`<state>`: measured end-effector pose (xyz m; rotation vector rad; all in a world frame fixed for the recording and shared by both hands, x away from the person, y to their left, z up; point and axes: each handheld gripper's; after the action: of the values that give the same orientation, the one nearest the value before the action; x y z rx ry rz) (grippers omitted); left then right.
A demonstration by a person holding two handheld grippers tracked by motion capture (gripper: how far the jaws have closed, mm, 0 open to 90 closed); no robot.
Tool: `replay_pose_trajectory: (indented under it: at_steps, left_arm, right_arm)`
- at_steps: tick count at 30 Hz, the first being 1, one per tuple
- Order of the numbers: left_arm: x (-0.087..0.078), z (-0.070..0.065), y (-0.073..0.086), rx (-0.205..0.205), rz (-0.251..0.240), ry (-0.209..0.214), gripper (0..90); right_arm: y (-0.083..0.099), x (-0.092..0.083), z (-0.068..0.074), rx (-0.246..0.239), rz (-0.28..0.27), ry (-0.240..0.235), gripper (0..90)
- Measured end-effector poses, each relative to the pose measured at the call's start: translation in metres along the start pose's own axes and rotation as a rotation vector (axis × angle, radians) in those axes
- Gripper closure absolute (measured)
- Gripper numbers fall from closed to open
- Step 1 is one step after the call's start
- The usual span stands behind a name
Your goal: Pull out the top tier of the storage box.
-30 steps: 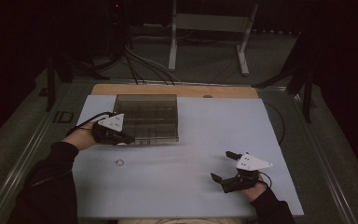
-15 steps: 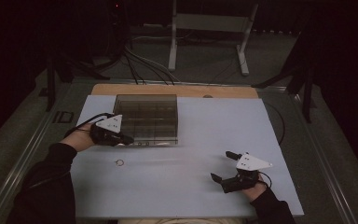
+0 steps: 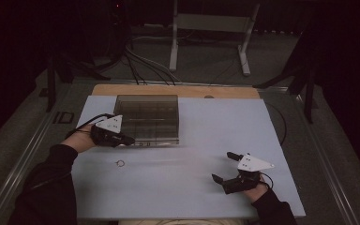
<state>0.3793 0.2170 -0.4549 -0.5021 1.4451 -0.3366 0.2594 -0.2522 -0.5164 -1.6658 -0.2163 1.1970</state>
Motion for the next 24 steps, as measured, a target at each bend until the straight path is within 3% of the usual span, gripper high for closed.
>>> replay_pose_trajectory:
  at_steps: [5,8,13,20,21,22,24]
  left_arm:
    - [-0.001,0.0,-0.003,-0.049,-0.022,0.005,79.2]
    - [-0.004,-0.002,-0.006,-0.055,-0.049,-0.017,72.7]
    - [-0.012,-0.003,-0.01,-0.11,-0.079,-0.039,63.5]
    - [-0.021,-0.004,-0.01,-0.211,-0.083,-0.079,44.4]
    - [-0.021,-0.004,-0.01,-0.211,-0.083,-0.079,41.7]
    - [-0.023,-0.006,-0.01,-0.239,-0.082,-0.092,41.7]
    - [-0.025,-0.007,-0.011,-0.269,-0.078,-0.105,30.7]
  right_arm:
    - [0.0,0.0,0.0,0.0,0.001,-0.001,0.0]
    - [0.0,0.0,0.0,-0.001,-0.002,0.0,0.0]
    - [0.0,-0.001,0.0,-0.001,-0.002,-0.001,0.0]
    - [0.0,-0.001,0.0,-0.003,-0.002,0.0,0.0]
    - [0.0,-0.001,0.0,-0.003,-0.002,0.0,0.0]
    - [0.0,-0.001,0.0,-0.003,-0.001,0.0,0.0]
    - [0.0,-0.001,0.0,-0.002,-0.002,0.0,0.0]
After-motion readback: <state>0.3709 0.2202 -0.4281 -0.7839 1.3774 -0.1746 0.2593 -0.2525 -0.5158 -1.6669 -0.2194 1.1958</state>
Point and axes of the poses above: each handheld gripper's, and its own axes: x roughly forward along the jaws, y roughly out of its underside, z roughly to its left, and after that the axes turned 11 degrees about z, right-handed
